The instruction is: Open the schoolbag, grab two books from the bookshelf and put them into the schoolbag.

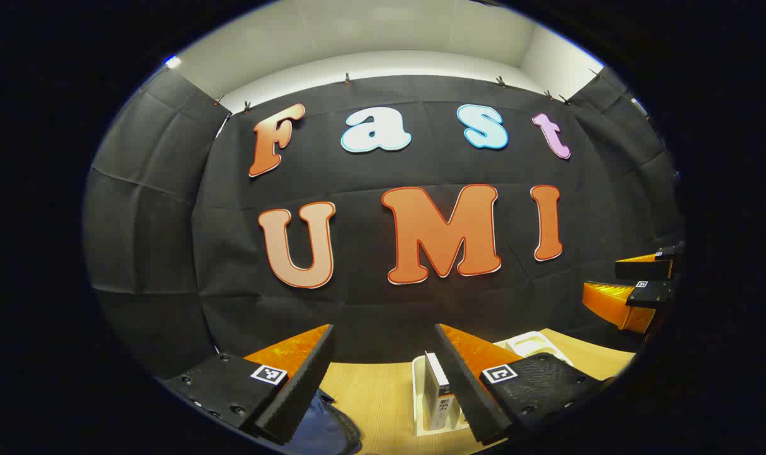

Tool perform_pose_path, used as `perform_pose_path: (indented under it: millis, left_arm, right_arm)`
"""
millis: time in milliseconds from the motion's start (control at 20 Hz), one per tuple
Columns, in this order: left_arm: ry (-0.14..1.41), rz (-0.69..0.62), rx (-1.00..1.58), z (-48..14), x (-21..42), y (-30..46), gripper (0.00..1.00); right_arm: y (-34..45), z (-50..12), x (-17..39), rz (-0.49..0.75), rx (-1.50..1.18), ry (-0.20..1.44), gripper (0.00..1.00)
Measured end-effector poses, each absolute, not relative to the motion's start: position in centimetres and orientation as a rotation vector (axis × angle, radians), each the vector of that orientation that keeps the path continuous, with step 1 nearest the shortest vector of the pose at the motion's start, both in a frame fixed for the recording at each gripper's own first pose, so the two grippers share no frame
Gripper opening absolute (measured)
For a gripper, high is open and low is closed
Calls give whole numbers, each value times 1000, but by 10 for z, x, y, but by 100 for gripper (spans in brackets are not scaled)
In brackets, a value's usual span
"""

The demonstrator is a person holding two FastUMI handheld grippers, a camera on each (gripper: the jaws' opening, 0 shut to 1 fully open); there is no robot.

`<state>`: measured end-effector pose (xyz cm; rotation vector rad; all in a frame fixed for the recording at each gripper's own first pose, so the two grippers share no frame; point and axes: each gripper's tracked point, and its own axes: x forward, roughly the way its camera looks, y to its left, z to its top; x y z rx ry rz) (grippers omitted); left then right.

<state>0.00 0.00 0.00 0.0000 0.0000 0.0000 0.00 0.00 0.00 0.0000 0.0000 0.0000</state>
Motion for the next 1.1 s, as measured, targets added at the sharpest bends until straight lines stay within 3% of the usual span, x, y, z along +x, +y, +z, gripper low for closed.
perform_pose_path:
  millis: [350, 1100]
  left_arm:
    - [19, -57, -25, -13, 27, 39, 97]
    - [48, -63, -53, -28, 19, 55, 97]
  right_arm:
    - [38, 3, 6, -71, -3, 3, 97]
    - [73, -3, 3, -23, -6, 37, 96]
